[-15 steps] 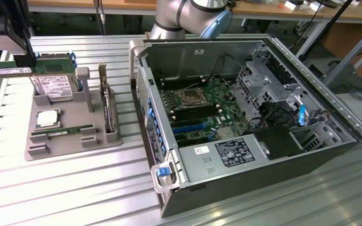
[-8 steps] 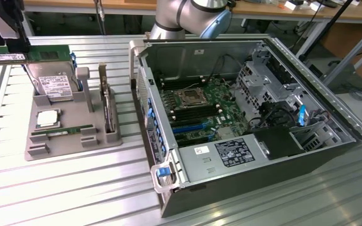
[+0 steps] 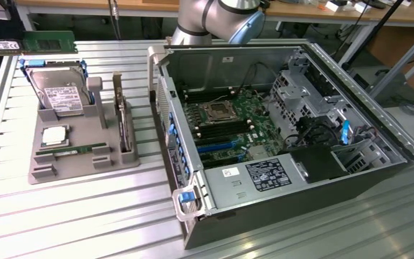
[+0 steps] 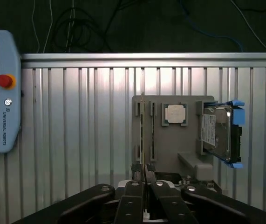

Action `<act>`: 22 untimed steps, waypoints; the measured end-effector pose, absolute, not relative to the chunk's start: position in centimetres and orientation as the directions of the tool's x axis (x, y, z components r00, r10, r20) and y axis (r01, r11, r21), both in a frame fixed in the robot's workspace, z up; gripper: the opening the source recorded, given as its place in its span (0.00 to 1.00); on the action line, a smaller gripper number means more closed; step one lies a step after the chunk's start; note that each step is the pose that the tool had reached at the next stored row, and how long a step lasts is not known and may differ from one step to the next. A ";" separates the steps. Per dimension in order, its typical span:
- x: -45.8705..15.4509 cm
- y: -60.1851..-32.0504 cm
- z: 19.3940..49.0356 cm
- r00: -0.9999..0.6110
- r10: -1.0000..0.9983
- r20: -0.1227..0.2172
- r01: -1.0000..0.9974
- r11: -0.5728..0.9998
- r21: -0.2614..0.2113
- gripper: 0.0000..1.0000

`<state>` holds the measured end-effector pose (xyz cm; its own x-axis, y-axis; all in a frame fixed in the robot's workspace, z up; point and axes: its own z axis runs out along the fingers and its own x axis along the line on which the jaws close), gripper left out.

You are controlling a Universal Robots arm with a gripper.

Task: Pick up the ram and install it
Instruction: 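Pick up the ram and move it above insertion slot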

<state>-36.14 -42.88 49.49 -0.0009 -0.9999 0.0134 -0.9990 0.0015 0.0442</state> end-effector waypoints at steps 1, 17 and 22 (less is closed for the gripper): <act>-36.1 -42.9 49.8 -0.001 -1.000 0.014 -0.999 0.001 0.044 0.12; -36.1 -42.9 53.9 -0.001 -1.000 0.013 -0.999 0.001 0.044 0.12; -36.1 -42.9 55.1 -0.001 -1.000 0.013 -0.999 0.001 0.044 0.12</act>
<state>-36.14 -42.89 55.07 -0.0008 -0.9999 0.0134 -0.9990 0.0014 0.0441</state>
